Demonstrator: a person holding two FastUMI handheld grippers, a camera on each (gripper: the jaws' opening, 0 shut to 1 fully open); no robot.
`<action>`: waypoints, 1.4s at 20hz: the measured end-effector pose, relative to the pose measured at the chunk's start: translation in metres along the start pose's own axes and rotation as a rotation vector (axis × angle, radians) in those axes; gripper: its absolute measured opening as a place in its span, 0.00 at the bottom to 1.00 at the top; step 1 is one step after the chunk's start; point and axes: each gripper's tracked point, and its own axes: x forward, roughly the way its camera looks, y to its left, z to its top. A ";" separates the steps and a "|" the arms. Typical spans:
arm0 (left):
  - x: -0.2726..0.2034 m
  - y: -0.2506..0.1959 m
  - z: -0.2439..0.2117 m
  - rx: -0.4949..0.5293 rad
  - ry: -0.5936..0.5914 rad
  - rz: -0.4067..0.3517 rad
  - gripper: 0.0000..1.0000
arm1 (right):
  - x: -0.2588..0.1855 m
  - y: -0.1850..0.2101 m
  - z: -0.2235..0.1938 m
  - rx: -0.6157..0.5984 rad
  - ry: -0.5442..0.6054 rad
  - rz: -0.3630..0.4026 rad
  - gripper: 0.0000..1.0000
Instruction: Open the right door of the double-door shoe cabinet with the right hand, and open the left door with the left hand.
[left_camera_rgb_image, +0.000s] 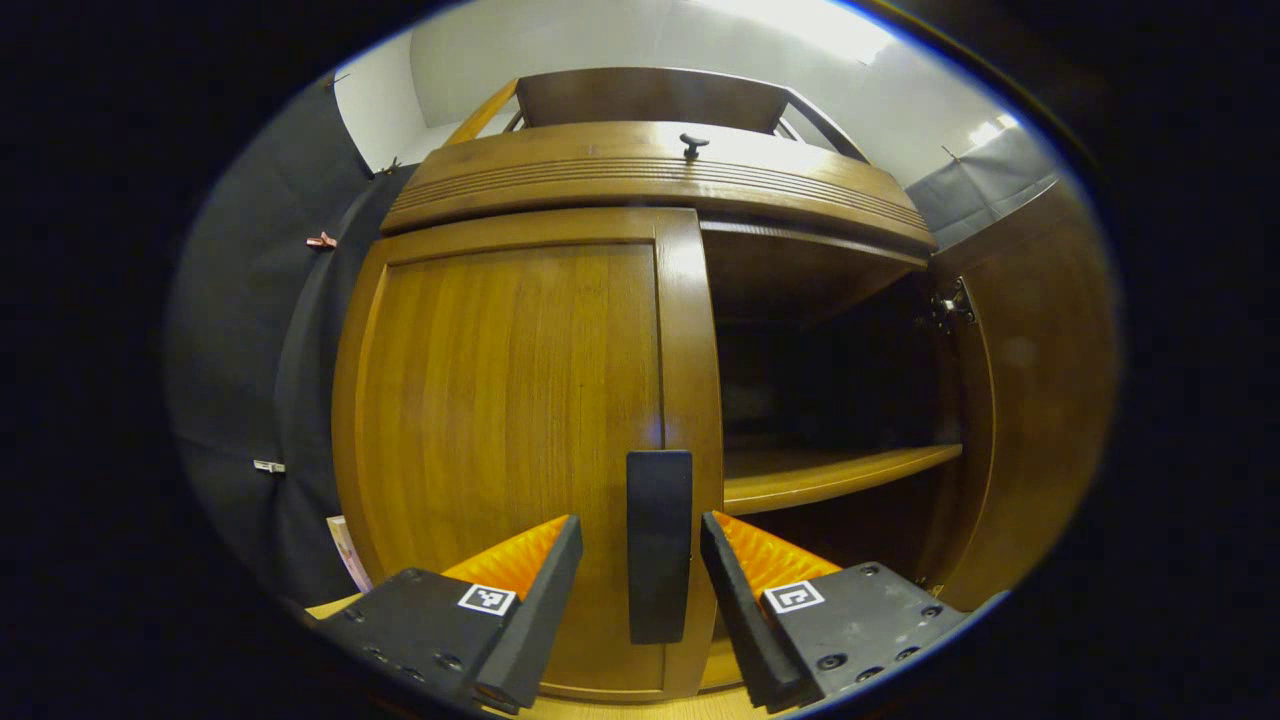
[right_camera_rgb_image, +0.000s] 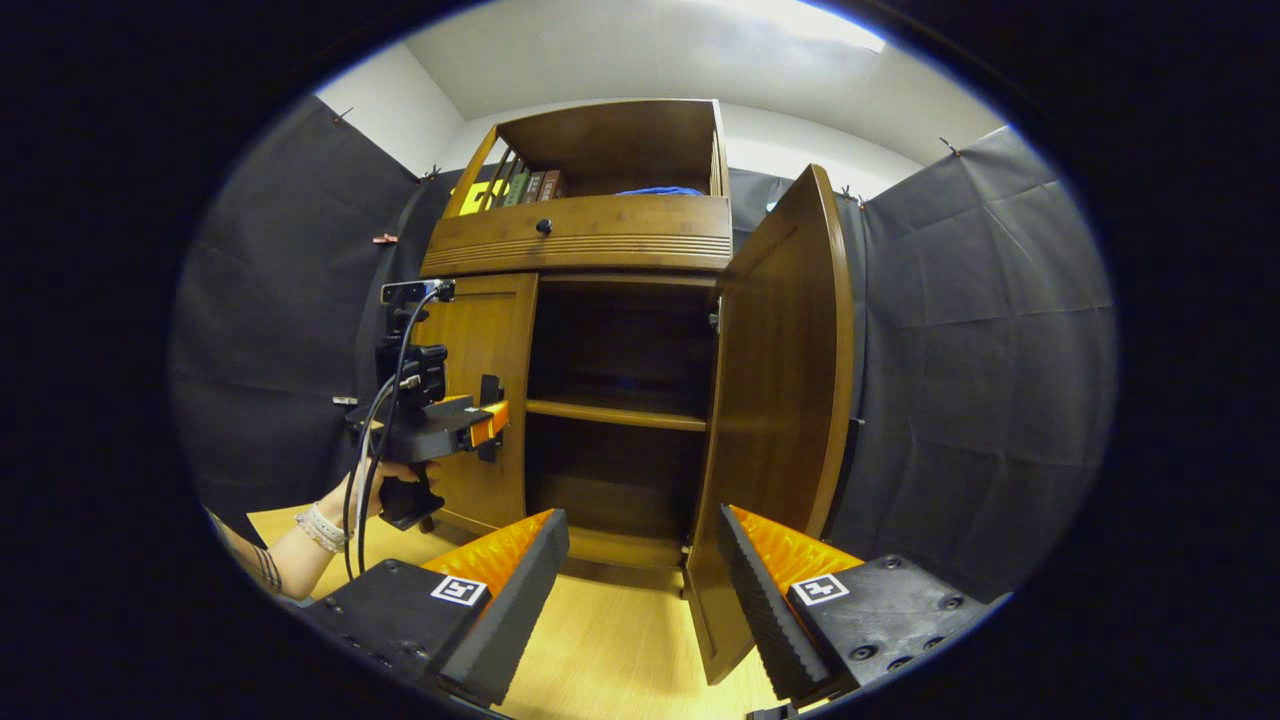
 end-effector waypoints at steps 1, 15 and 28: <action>0.002 -0.002 -0.004 -0.006 0.008 -0.012 0.66 | 0.002 -0.001 -0.003 0.003 0.007 -0.002 0.94; -0.006 -0.007 -0.009 -0.037 0.090 -0.030 0.31 | -0.017 -0.006 0.009 0.005 -0.016 -0.029 0.92; -0.060 0.004 0.000 -0.061 0.108 -0.094 0.31 | -0.048 -0.007 0.013 -0.041 -0.008 -0.068 0.88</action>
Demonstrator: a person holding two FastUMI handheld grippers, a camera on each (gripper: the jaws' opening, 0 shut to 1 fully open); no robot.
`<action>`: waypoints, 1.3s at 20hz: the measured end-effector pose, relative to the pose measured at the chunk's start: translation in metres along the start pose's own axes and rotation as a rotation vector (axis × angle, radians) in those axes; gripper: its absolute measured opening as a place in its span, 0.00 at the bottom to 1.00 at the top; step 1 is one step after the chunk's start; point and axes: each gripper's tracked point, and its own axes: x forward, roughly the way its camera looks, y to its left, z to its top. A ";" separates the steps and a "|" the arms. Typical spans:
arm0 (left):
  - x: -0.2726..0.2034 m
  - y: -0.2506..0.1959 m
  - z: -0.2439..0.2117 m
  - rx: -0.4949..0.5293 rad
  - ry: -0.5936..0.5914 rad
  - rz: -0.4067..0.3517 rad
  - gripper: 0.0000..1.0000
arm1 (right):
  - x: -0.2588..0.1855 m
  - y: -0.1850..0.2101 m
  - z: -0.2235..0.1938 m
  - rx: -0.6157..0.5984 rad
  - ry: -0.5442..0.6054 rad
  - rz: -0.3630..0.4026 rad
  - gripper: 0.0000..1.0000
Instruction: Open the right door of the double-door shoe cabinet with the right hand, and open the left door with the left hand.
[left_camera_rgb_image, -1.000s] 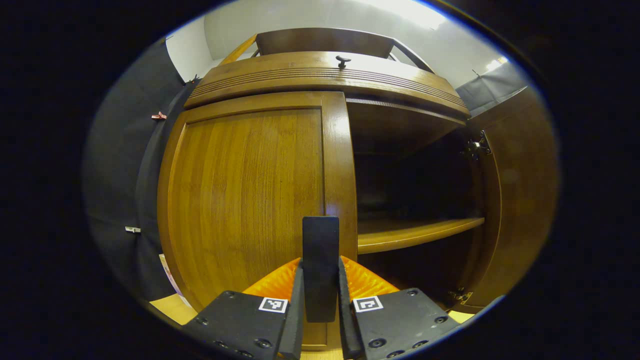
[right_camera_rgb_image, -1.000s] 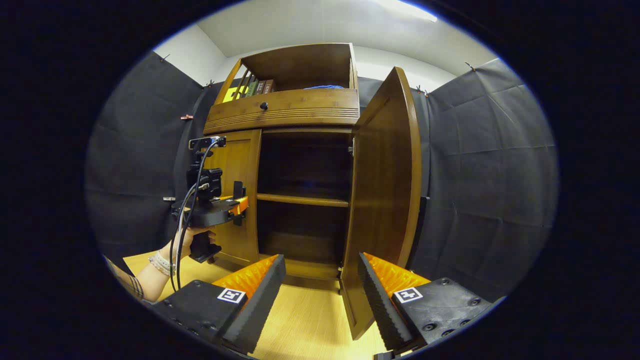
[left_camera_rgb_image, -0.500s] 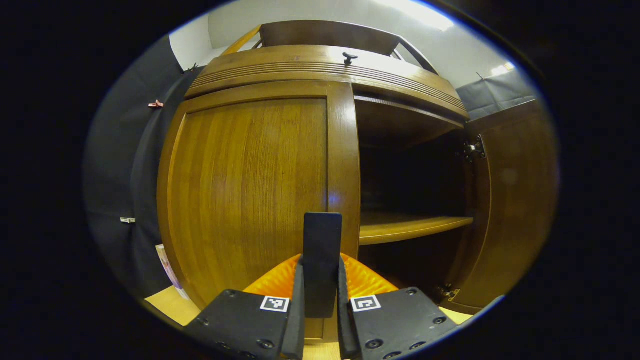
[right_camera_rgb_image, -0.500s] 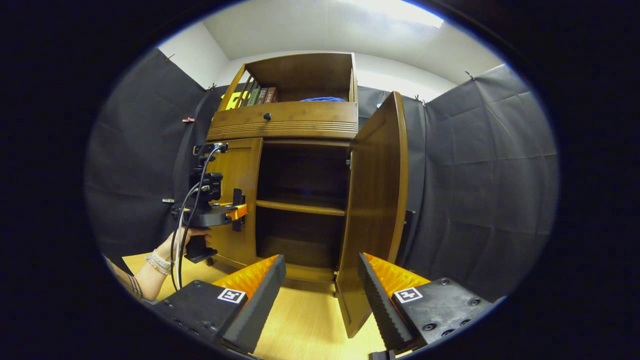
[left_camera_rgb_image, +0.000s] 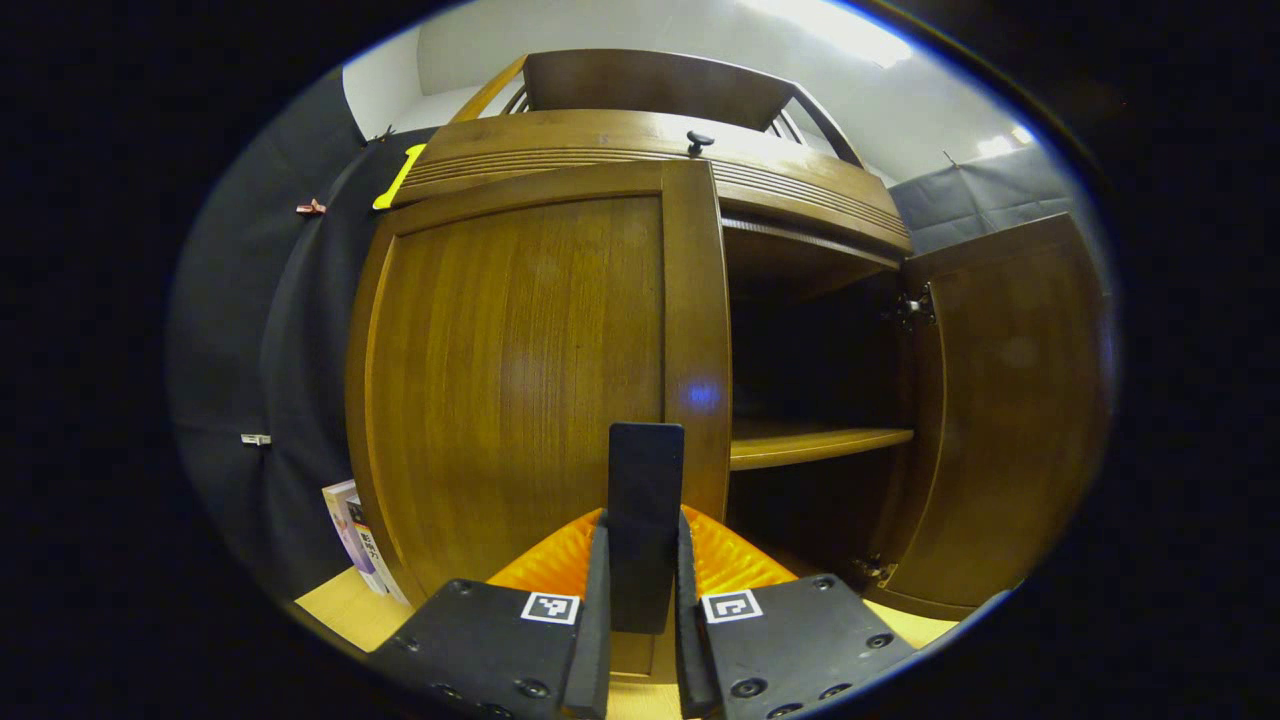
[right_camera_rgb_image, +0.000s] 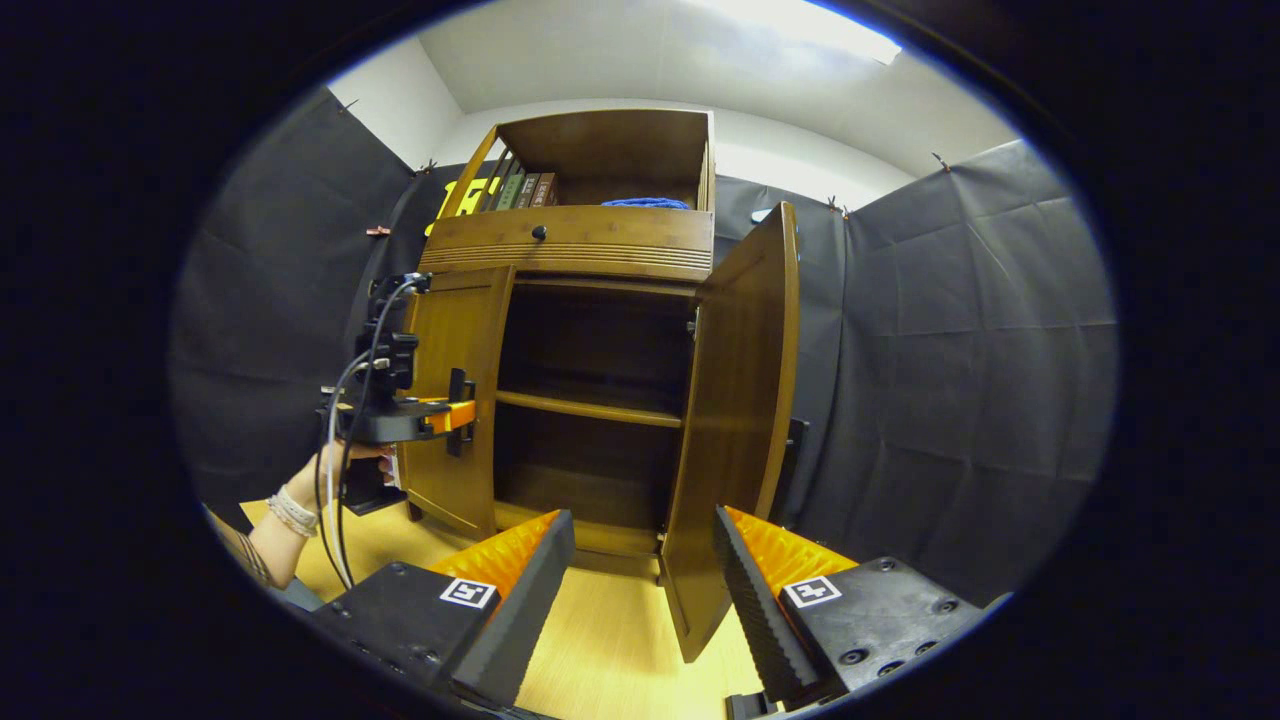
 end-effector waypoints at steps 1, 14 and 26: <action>-0.005 0.001 0.000 0.000 0.002 -0.006 0.30 | -0.002 0.001 -0.001 0.006 0.004 0.001 0.88; -0.089 0.037 0.005 0.013 0.007 -0.055 0.29 | -0.023 0.021 0.009 0.023 -0.004 0.029 0.90; -0.144 0.091 0.010 0.035 -0.006 0.028 0.25 | -0.029 0.038 0.003 0.030 0.007 0.082 0.92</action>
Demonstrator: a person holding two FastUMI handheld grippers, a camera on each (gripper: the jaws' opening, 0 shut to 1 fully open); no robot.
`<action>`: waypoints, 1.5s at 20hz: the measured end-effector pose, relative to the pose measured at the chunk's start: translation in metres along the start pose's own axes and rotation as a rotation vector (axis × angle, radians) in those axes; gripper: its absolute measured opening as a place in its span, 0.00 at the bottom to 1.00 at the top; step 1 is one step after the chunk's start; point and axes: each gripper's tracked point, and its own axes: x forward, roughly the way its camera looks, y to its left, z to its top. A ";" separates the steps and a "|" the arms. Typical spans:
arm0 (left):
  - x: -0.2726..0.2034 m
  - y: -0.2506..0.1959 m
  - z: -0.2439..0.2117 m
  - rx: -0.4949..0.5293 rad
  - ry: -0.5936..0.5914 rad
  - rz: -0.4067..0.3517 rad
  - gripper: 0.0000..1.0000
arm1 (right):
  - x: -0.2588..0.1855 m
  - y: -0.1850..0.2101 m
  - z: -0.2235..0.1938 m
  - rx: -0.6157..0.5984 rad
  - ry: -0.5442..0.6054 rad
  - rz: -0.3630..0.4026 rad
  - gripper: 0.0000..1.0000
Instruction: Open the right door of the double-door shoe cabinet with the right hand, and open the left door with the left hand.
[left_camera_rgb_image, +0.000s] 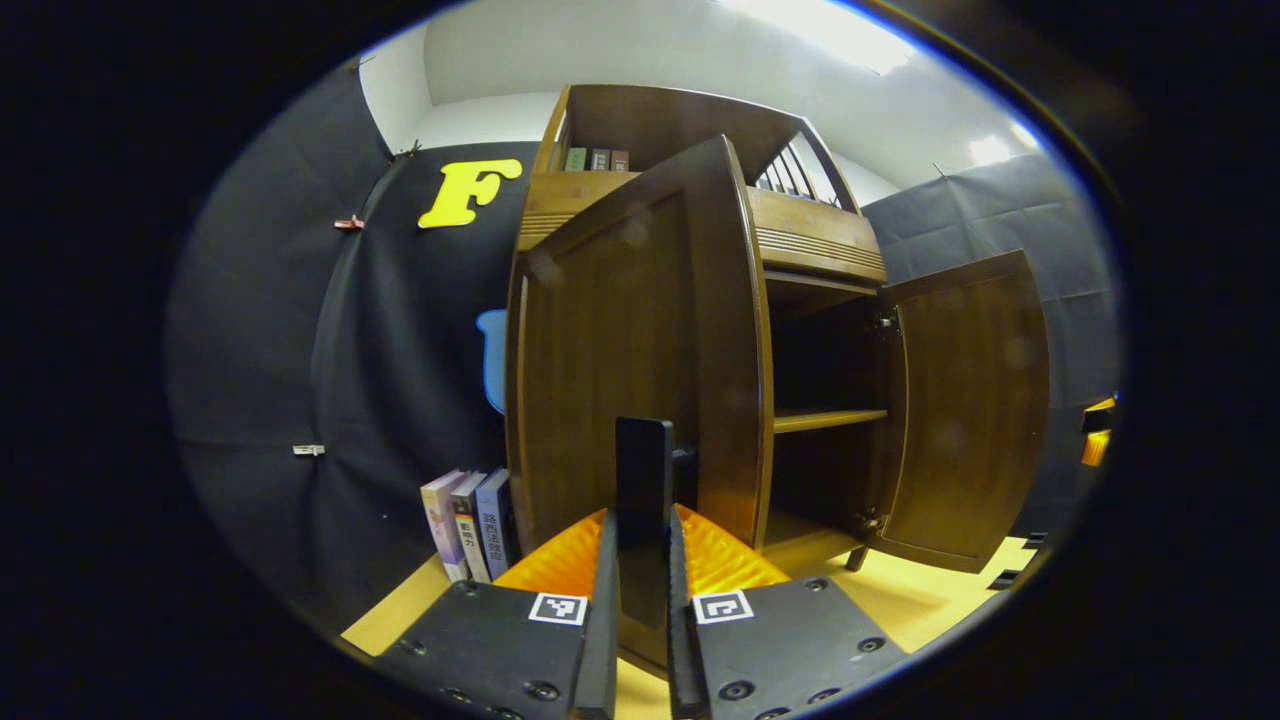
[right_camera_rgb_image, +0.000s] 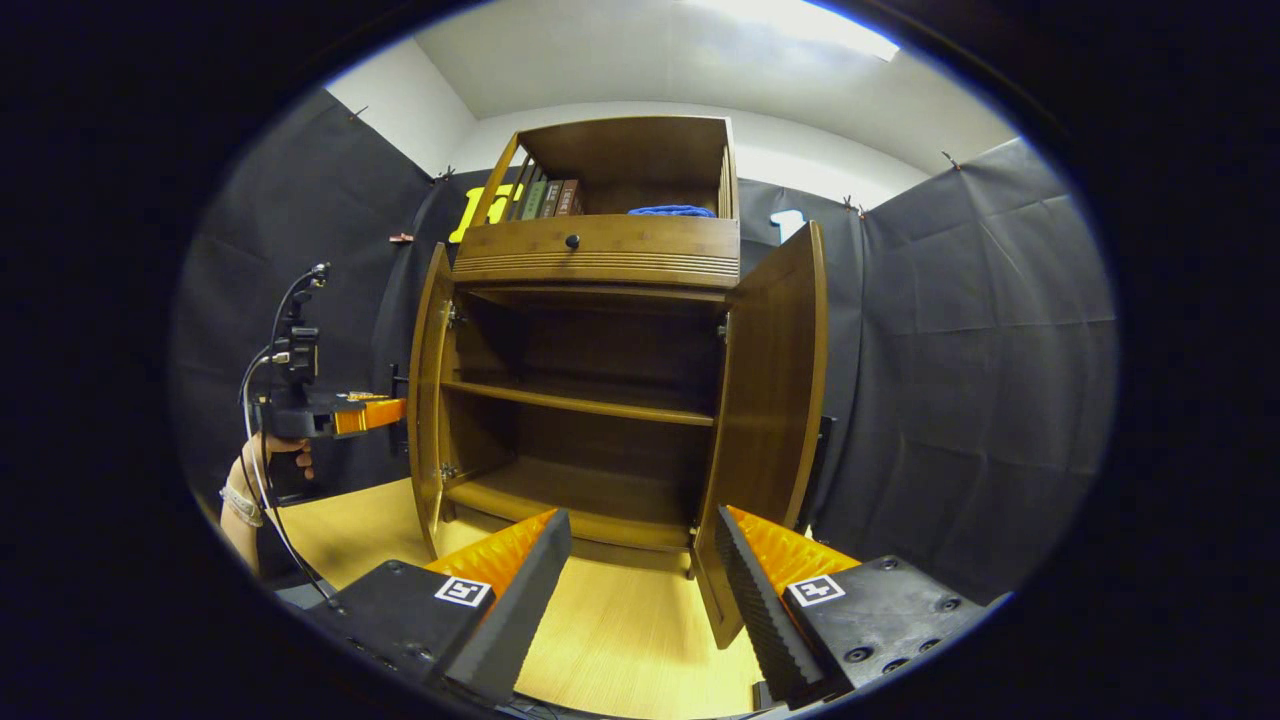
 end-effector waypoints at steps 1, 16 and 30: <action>-0.002 0.003 0.000 -0.010 -0.001 0.002 0.24 | 0.001 0.001 -0.001 0.003 0.003 0.004 0.92; -0.037 0.074 0.003 0.136 -0.025 0.235 0.10 | 0.016 0.014 -0.015 0.042 0.042 0.047 0.92; -0.089 0.112 -0.001 0.139 -0.014 0.333 0.05 | 0.017 0.032 -0.018 0.019 0.054 0.084 0.92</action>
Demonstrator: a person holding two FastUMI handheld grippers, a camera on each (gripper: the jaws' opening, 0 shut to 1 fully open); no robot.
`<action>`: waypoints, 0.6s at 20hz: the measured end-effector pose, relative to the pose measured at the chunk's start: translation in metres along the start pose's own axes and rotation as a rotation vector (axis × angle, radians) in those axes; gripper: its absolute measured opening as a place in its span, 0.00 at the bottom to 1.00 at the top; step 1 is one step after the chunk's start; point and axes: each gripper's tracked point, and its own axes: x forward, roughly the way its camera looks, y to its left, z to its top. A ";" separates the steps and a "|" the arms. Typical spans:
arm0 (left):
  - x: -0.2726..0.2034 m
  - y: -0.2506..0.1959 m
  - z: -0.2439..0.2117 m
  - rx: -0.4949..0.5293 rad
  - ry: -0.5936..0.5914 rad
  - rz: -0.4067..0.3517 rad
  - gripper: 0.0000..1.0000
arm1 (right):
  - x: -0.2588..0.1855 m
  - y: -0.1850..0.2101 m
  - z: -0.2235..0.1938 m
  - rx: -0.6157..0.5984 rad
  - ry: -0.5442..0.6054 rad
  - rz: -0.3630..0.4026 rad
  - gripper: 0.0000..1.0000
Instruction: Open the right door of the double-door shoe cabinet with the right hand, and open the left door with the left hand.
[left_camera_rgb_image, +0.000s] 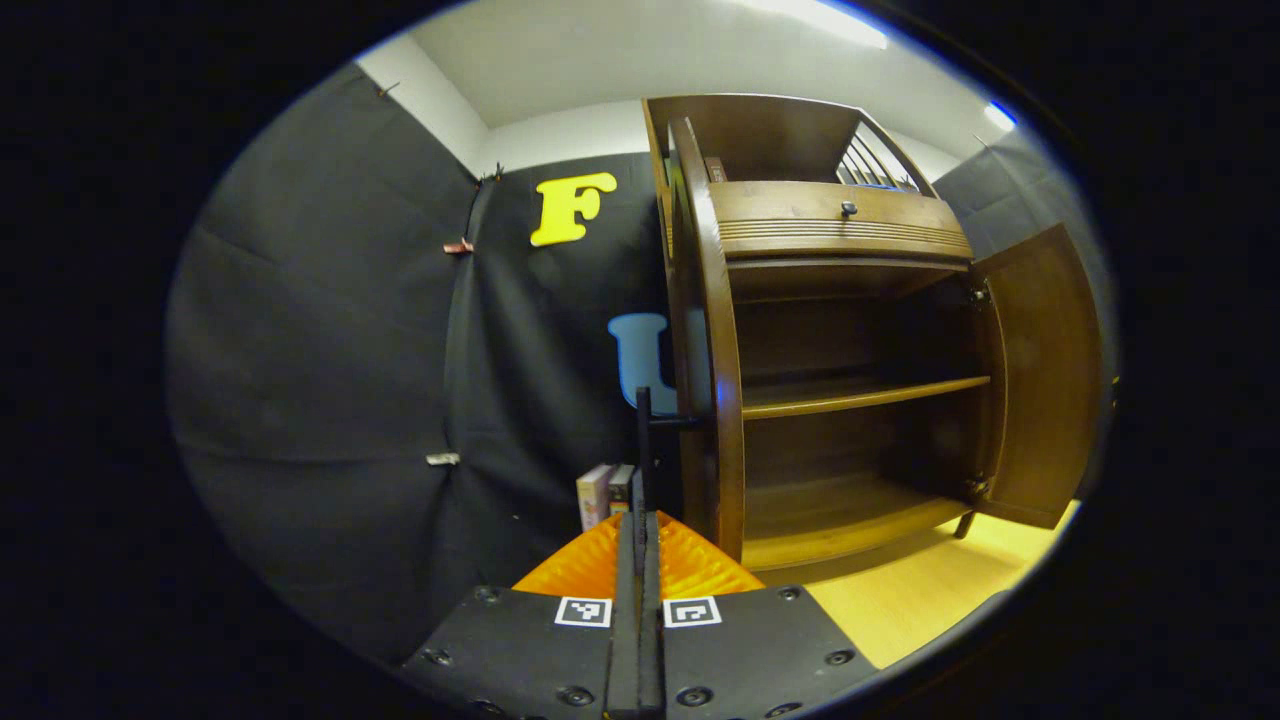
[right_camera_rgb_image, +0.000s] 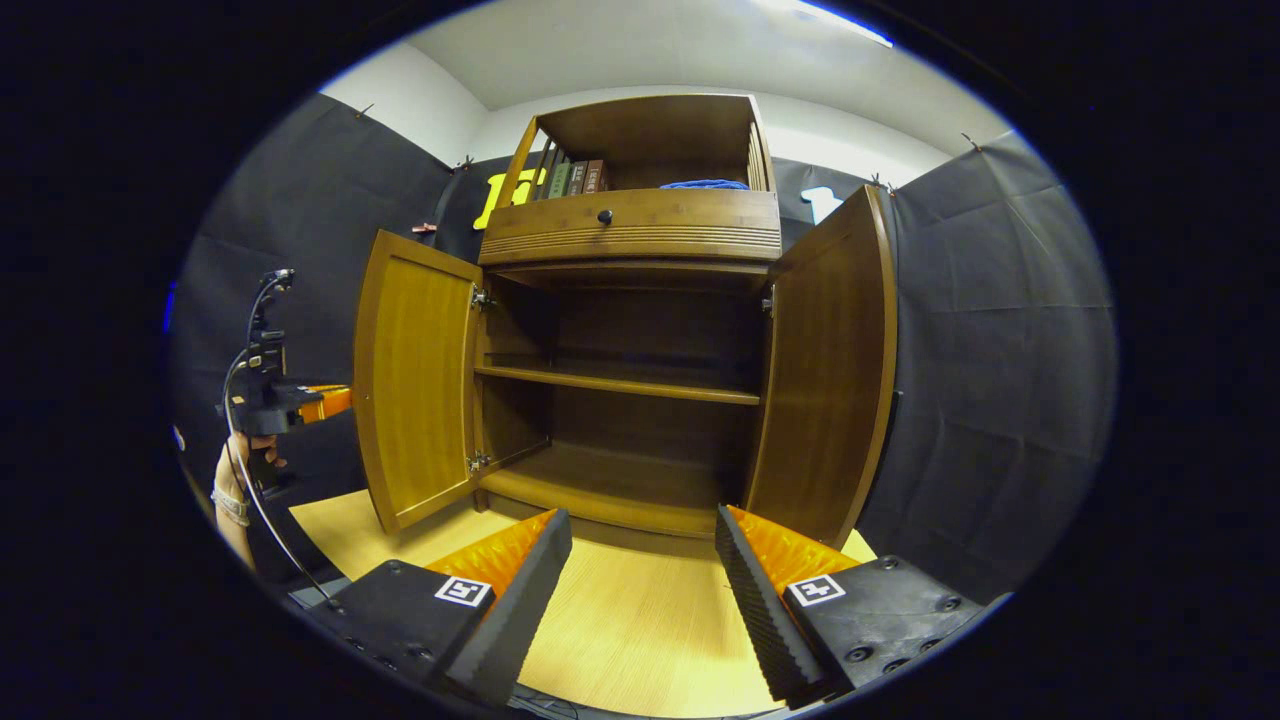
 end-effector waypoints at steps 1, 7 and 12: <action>-0.010 -0.005 0.008 0.025 -0.026 -0.004 0.03 | 0.000 0.001 0.000 0.003 -0.001 0.002 0.92; -0.061 -0.060 0.030 -0.034 -0.040 -0.185 0.05 | 0.004 0.005 0.002 0.038 -0.015 0.009 0.92; -0.067 -0.110 0.060 -0.035 -0.103 -0.270 0.18 | 0.016 0.011 0.010 0.035 -0.028 0.001 0.93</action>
